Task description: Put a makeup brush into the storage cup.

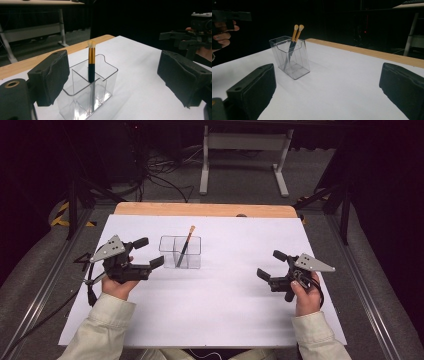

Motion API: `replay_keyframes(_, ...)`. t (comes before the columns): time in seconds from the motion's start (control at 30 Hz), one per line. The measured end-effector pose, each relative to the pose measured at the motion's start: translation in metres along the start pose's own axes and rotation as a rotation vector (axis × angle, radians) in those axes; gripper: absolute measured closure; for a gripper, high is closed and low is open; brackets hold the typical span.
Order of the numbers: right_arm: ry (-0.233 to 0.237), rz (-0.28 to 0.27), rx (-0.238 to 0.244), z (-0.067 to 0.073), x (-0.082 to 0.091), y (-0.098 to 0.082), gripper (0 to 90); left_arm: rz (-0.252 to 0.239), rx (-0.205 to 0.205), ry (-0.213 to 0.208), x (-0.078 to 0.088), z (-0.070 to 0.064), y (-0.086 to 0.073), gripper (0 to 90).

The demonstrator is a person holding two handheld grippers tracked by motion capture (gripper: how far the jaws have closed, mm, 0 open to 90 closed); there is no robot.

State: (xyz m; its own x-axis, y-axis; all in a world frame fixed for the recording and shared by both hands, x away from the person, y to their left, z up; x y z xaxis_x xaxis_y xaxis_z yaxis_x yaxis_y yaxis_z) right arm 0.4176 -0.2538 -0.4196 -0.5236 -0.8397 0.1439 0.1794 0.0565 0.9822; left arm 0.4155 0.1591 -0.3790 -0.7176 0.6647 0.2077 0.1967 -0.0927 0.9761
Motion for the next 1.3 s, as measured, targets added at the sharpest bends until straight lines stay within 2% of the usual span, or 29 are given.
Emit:
replay_keyframes(0.13,0.002,0.004,-0.006,-0.003,0.000,-0.001,1.5,-0.013,0.009,0.002,0.011,0.001,-0.006,9.5)
replay_keyframes(0.23,0.003,0.004,-0.008,-0.005,0.000,-0.001,1.5,0.008,0.003,0.001,0.015,0.001,-0.012,9.5)
replay_keyframes(0.47,0.008,0.004,-0.009,-0.004,0.001,-0.003,1.5,0.023,-0.001,-0.020,0.018,0.000,-0.028,6.7)
replay_keyframes(0.7,0.009,0.017,-0.014,-0.004,0.001,-0.009,1.5,0.000,-0.016,-0.009,0.025,0.003,-0.043,6.2)
replay_keyframes(0.87,0.015,0.038,-0.021,-0.003,0.000,-0.018,1.6,-0.012,-0.002,-0.003,0.030,0.007,-0.051,4.5)
replay_keyframes(0.97,0.017,0.040,-0.025,-0.003,0.000,-0.021,1.6,0.002,0.016,-0.003,0.031,0.008,-0.059,4.5)
replay_keyframes(1.3,0.031,0.040,-0.025,-0.001,0.000,-0.028,1.6,0.012,0.002,0.000,0.037,0.008,-0.078,3.8)
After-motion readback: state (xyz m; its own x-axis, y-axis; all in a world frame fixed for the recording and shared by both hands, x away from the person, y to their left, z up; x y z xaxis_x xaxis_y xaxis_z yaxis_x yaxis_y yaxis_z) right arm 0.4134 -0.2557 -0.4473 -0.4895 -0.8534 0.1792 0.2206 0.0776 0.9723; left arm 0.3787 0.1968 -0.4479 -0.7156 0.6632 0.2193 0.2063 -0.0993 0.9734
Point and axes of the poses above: each handheld gripper's, and its own axes: x roughly backward along the jaws, y roughly out of its top, z roughly to its left, the point moved 6 cm from there along -x, roughly forward along the jaws, and after that the axes turned 11 degrees about y, right-handed, at the moved point
